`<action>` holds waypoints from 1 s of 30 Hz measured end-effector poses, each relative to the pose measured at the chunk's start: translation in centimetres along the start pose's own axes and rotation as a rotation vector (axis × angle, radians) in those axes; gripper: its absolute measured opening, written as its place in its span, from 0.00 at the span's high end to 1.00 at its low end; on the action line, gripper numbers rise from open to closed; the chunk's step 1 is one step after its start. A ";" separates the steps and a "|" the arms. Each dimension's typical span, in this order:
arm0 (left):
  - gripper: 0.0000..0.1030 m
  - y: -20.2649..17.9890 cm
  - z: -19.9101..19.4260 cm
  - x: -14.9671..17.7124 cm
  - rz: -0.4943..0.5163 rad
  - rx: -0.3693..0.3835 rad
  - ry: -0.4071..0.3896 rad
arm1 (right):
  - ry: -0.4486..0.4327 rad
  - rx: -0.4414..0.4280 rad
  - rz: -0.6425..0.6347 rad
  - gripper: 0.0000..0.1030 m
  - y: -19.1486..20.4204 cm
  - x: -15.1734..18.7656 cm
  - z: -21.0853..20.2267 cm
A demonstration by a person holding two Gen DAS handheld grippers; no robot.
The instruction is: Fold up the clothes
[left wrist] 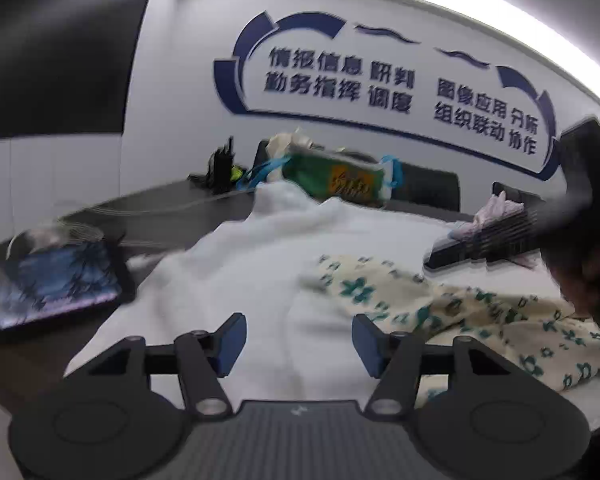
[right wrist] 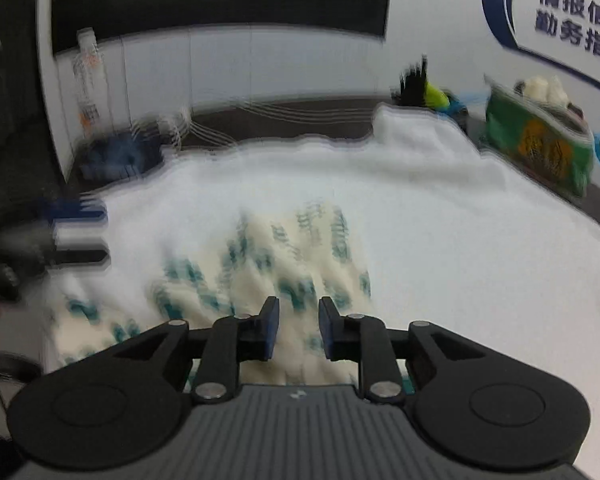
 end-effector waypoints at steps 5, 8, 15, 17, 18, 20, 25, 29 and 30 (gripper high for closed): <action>0.39 0.6 -1.0 0.4 -0.048 0.108 0.050 | -0.002 0.010 0.052 0.46 -1.6 -3.3 2.5; 0.37 0.1 -1.6 0.7 -0.046 0.173 0.055 | 0.063 -0.029 0.081 0.45 -2.4 -4.2 5.8; 0.40 -1.1 -1.5 1.4 -0.003 0.189 0.088 | 0.125 -0.058 0.033 0.94 -0.2 -2.8 8.8; 0.61 -1.2 -1.2 1.6 -0.001 0.188 0.095 | 0.079 -0.082 -0.052 0.94 1.7 -2.7 6.7; 0.67 -1.3 -1.0 1.7 -0.002 0.188 0.098 | 0.061 -0.088 -0.094 0.94 2.5 -2.6 5.6; 0.86 -1.5 -0.3 2.0 0.012 0.183 0.105 | 0.049 -0.091 -0.159 0.94 3.9 -1.9 3.9; 0.95 -2.1 0.9 1.7 0.058 0.152 0.084 | 0.069 -0.091 -0.196 0.93 5.1 -0.6 2.9; 0.95 -2.1 1.5 1.3 0.025 0.130 0.090 | 0.074 -0.100 -0.170 0.89 4.6 -0.4 3.5; 0.95 -1.8 1.4 1.3 0.006 0.130 0.091 | 0.075 -0.108 -0.165 0.88 4.6 -0.4 3.6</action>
Point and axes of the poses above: each gripper's, at about its wrist camera, not at the fingertips, and z roughly the way its jaws point, y to its left, x to its underside, the point moved 5 cm from there along z, roughly the way its jaws point, and after that the axes turned 4 degrees about y, right-handed, at the moved point
